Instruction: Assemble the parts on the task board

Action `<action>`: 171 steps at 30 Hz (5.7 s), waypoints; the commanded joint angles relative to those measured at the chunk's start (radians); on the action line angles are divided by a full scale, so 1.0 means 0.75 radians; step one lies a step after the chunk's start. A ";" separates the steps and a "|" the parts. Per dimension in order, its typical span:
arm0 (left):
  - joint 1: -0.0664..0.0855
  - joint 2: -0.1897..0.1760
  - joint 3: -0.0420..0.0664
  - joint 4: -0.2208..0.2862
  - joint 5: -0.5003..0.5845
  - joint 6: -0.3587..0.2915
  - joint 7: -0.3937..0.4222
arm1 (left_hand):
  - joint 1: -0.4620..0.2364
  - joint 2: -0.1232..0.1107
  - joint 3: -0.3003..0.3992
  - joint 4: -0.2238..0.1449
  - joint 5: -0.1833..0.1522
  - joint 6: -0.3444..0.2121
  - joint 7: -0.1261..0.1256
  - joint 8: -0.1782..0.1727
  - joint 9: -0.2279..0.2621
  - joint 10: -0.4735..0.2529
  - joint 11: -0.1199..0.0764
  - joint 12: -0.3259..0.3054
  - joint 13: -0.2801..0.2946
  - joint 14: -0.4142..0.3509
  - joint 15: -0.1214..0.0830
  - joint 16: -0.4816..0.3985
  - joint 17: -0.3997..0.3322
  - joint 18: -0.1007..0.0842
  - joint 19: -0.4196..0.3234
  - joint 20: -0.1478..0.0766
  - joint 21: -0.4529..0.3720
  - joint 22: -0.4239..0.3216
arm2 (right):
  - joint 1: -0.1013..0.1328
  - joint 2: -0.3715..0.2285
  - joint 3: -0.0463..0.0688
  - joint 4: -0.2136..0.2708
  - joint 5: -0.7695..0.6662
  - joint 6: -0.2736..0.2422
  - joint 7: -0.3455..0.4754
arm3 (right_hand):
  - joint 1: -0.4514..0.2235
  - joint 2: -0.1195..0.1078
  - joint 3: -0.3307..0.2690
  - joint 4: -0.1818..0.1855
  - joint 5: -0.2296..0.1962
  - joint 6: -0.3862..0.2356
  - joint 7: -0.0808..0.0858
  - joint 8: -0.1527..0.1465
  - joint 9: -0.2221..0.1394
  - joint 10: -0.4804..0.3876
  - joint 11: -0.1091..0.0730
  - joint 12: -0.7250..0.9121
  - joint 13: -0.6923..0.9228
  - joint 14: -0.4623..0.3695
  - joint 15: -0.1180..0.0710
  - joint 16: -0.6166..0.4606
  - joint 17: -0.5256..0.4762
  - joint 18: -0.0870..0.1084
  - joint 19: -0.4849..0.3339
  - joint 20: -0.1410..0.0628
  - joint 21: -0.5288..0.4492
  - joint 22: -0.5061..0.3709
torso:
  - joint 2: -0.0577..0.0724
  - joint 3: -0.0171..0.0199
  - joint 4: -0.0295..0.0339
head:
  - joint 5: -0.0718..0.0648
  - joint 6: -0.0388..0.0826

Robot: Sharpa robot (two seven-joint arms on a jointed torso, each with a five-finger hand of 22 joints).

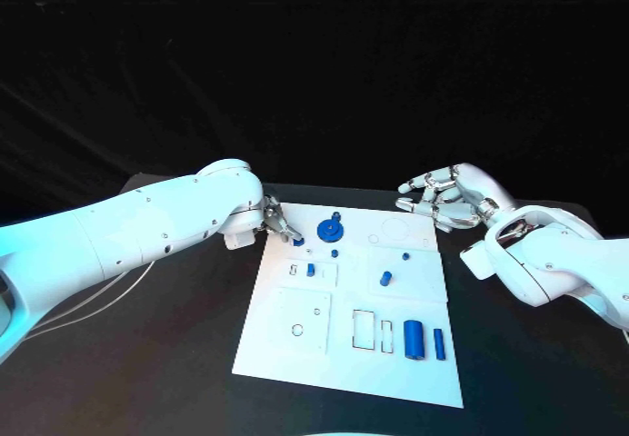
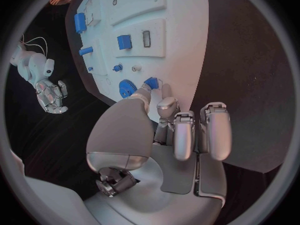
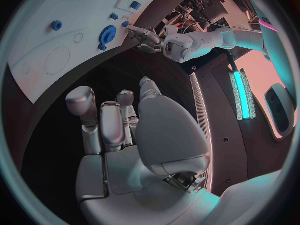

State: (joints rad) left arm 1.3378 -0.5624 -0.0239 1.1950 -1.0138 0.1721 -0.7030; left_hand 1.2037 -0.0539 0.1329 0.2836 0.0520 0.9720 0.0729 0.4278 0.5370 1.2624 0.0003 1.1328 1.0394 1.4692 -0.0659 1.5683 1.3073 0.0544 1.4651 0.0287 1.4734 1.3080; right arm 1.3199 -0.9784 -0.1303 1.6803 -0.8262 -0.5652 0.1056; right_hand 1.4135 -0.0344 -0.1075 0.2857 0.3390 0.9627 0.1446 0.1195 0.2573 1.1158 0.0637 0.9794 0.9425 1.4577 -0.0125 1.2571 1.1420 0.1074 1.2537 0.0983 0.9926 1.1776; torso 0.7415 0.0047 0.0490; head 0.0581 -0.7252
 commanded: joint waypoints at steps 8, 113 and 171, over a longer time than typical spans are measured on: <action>0.000 -0.018 0.001 0.031 0.036 -0.042 -0.013 | -0.007 -0.026 -0.025 0.008 -0.005 0.015 -0.002 -0.004 -0.004 0.006 -0.002 0.010 0.003 0.135 0.004 0.003 0.351 -0.020 0.037 0.002 0.003 0.119 | -0.001 0.004 0.000 -0.002 -0.009 0.017 0.009 | -0.002 0.009 -0.005 -0.003 0.009 -0.009 0.000 0.007 0.002 -0.008 -0.003 0.002 0.000 -0.004 0.001 -0.007 0.000 0.025 -0.002 -0.001 -0.009 0.000 | -0.001 0.0000 -0.0010 | 0.000 0.006; -0.116 -0.128 -0.044 0.215 -0.547 -0.378 0.487 | 0.512 -0.016 -0.185 -0.078 -0.004 0.007 0.021 -0.225 -0.390 -0.470 0.018 -0.239 -0.536 0.016 0.031 -0.177 0.136 0.069 -0.196 0.035 -0.337 -0.309 | -0.001 -0.014 -0.001 0.019 -0.043 0.017 0.001 | 0.009 0.013 -0.003 -0.008 0.011 -0.008 -0.001 0.009 0.003 -0.005 -0.004 0.007 0.002 -0.002 0.000 -0.006 0.004 0.024 0.004 -0.002 -0.006 0.003 | 0.001 0.0019 0.0002 | -0.016 0.030; -0.116 -0.150 -0.042 0.215 -0.503 -0.347 0.481 | 0.633 -0.064 0.178 -0.180 -0.004 0.062 0.020 -0.417 -0.526 -0.545 0.024 -0.199 -0.579 0.037 0.034 -0.119 0.192 0.054 -0.191 0.035 -0.242 -0.184 | -0.001 -0.014 -0.001 0.017 -0.043 0.014 0.002 | 0.009 0.016 -0.005 -0.006 0.015 -0.007 -0.001 0.010 0.004 -0.005 -0.004 0.007 -0.001 -0.001 0.000 -0.009 0.002 0.025 0.004 -0.003 -0.012 0.000 | 0.000 0.0005 0.0001 | -0.015 0.030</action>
State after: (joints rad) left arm 1.2538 -0.6746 -0.0532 1.3567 -1.3945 -0.1053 -0.3398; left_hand 1.6791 -0.0941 0.2627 0.1487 0.0512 1.0150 0.0872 0.1179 0.1440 0.8604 0.0164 0.9799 0.6060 1.4656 -0.0444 1.4762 1.3074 0.1094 1.3153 0.0571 1.2896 1.1695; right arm 1.3198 -0.9893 -0.1313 1.6922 -0.8479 -0.5617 0.1028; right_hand 1.4188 -0.0291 -0.1075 0.2857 0.3467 0.9627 0.1446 0.1233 0.2585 1.1158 0.0638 0.9794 0.9427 1.4577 -0.0125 1.2571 1.1447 0.1075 1.2537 0.0983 0.9855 1.1784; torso 0.7413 0.0053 0.0491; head 0.0476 -0.7020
